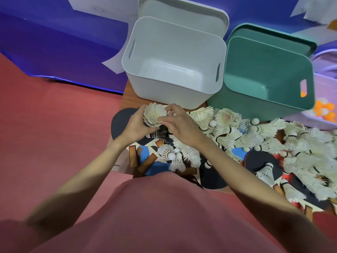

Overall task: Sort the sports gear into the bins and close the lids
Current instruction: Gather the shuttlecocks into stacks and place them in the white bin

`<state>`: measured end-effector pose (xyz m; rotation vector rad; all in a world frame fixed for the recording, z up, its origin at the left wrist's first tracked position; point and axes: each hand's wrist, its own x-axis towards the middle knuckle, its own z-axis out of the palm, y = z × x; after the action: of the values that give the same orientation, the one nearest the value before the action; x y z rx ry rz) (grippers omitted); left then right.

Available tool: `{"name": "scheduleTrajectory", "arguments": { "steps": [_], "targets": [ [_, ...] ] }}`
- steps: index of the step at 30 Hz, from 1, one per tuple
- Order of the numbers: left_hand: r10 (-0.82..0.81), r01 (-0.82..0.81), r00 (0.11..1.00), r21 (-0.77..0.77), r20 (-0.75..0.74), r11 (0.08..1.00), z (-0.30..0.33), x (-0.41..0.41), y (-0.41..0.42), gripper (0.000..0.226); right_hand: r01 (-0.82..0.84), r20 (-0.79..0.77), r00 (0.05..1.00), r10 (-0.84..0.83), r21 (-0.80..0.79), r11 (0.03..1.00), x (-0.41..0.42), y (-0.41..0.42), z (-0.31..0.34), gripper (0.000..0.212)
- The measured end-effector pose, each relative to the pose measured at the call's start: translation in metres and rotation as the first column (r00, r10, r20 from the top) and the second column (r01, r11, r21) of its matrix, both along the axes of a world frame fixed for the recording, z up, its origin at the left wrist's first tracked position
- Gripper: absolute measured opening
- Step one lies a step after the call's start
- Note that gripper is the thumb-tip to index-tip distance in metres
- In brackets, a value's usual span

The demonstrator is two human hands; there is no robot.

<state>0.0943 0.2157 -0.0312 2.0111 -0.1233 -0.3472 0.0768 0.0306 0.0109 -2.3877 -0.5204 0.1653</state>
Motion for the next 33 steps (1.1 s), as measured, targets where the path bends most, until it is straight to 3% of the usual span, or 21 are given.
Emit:
{"name": "scheduleTrajectory", "arguments": {
  "steps": [8,12,14,16,22,25,29,33],
  "targets": [
    [0.012,-0.013,1.0,-0.091,-0.02,0.996,-0.003,-0.016,-0.013,0.062,-0.031,-0.092,0.995,0.038,0.071,0.997,-0.013,-0.021,-0.009,0.026],
    [0.176,-0.18,0.983,-0.074,-0.057,0.981,-0.007,-0.023,-0.009,0.062,0.275,-0.099,0.96,-0.262,0.164,0.947,-0.01,-0.042,-0.016,0.027],
    [0.224,-0.228,0.973,-0.064,-0.055,0.972,-0.007,-0.026,-0.006,0.059,0.452,-0.177,0.884,-0.433,0.085,0.888,0.0,-0.052,-0.022,0.03],
    [0.232,-0.234,0.972,-0.06,-0.04,0.97,-0.011,-0.029,-0.005,0.058,0.524,-0.266,0.818,-0.511,-0.021,0.851,0.014,-0.055,-0.026,0.035],
    [0.202,-0.203,0.979,-0.078,-0.026,0.976,-0.01,-0.035,-0.011,0.059,0.409,-0.334,0.807,-0.486,-0.277,0.87,0.054,-0.029,-0.048,0.048],
    [0.19,-0.19,0.982,-0.065,0.0,0.98,-0.008,-0.037,-0.013,0.056,0.428,-0.258,0.796,-0.547,-0.399,0.811,0.063,-0.015,-0.06,0.037],
    [0.219,-0.219,0.976,-0.044,-0.001,0.975,-0.007,-0.036,-0.009,0.058,0.544,-0.175,0.759,-0.627,-0.357,0.759,0.068,-0.001,-0.069,0.019],
    [0.231,-0.231,0.973,-0.043,-0.007,0.972,0.0,-0.037,-0.009,0.058,0.588,-0.218,0.738,-0.639,-0.259,0.767,0.073,0.007,-0.077,0.036]
  ]
}}
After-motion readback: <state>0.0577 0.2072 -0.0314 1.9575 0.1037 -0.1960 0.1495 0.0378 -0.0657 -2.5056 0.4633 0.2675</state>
